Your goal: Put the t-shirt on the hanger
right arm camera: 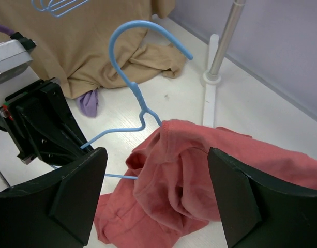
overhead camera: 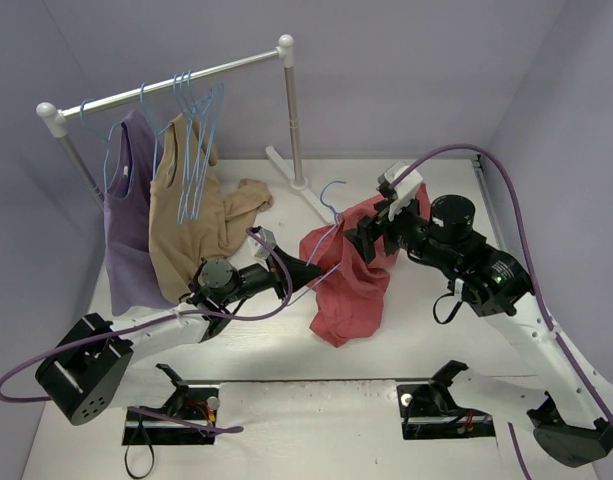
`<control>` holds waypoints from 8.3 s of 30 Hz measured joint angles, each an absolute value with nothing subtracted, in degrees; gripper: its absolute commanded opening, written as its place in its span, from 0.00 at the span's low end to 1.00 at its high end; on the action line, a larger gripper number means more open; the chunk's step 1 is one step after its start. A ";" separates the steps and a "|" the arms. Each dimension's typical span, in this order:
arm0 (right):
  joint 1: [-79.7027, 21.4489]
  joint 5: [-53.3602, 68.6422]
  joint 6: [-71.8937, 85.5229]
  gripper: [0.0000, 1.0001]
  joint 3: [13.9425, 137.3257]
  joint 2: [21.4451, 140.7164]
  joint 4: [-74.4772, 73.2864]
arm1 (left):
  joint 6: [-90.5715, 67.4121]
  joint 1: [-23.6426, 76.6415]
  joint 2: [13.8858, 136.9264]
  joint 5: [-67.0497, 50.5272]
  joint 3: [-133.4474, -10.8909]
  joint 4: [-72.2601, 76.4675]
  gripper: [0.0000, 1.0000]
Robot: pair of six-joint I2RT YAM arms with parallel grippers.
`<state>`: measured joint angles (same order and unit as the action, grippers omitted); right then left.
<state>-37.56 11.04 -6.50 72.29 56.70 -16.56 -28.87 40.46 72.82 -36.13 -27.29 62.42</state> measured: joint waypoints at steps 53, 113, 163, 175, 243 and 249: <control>-30.15 17.10 -38.87 0.00 72.87 60.66 -24.67 | -22.23 28.44 54.96 -26.81 -61.63 -1.09 0.77; -31.99 8.98 -33.38 0.00 68.49 51.78 -24.00 | -47.98 48.89 74.63 15.01 -53.02 -7.26 0.18; -33.55 16.05 -33.00 0.00 71.34 57.90 -27.17 | -19.49 40.71 84.89 1.77 -106.15 -51.42 0.00; -34.28 18.02 -33.48 0.00 86.52 63.53 -26.68 | -24.22 42.82 84.84 7.16 -118.94 -55.30 0.00; -33.81 31.48 -17.69 0.00 67.16 60.90 14.01 | -6.11 44.22 89.72 3.26 -131.47 -55.26 0.28; -32.60 33.78 -14.98 0.00 66.03 60.90 18.26 | -0.19 38.79 84.43 2.34 -125.81 -53.65 0.48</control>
<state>-32.60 33.78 -14.98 66.03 60.90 18.26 -0.19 38.79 84.43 2.34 -125.81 -53.65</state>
